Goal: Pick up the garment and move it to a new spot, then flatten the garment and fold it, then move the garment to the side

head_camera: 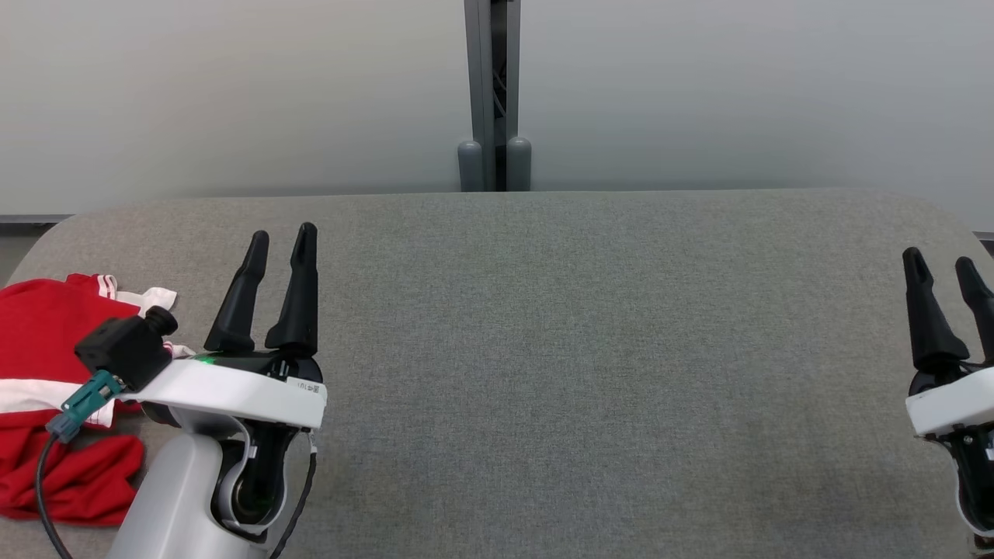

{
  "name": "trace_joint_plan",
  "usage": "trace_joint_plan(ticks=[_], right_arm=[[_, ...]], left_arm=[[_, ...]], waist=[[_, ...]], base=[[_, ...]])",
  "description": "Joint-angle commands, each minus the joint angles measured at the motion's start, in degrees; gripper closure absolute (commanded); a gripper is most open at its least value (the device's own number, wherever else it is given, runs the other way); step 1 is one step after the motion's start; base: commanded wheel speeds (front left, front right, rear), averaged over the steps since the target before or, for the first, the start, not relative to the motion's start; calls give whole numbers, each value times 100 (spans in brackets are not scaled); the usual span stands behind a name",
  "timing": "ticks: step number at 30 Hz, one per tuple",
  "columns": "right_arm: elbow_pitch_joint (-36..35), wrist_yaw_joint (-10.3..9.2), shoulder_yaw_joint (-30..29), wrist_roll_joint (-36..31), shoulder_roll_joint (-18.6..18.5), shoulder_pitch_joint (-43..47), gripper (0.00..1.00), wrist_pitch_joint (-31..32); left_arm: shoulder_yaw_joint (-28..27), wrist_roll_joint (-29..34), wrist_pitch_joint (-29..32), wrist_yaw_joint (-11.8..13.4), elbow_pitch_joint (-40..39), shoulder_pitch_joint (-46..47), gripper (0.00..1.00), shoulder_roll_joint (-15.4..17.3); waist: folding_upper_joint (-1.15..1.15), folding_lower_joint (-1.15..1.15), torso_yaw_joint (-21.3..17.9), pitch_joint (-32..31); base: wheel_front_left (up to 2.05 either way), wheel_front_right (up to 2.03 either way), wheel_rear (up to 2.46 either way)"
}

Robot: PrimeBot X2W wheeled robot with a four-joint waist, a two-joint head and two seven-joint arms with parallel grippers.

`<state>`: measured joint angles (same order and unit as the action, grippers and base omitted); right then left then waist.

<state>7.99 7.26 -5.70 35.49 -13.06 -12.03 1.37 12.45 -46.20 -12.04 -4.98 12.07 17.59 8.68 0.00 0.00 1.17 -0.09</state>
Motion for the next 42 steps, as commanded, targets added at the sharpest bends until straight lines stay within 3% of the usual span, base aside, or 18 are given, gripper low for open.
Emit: trace_joint_plan(ticks=[1, 26, 42], right_arm=[[-50, 28, 56, -167, -48, 9, 0, -95], [316, 30, 529, -1499, 302, 461, 0, -802], [250, 32, 383, -2068, 626, 779, 0, -966]], left_arm=[[-53, 174, 43, 21, -84, -10, 0, 57], [-308, 1798, 337, 555, -65, -651, 0, 128], [-369, 2451, 474, 652, -99, -888, 0, 158]], waist=[[0, 0, 0, -3], [0, 0, 10, -73], [0, 0, 8, -104]], base=[[0, 0, 0], [0, 0, 0], [0, 0, 0]])
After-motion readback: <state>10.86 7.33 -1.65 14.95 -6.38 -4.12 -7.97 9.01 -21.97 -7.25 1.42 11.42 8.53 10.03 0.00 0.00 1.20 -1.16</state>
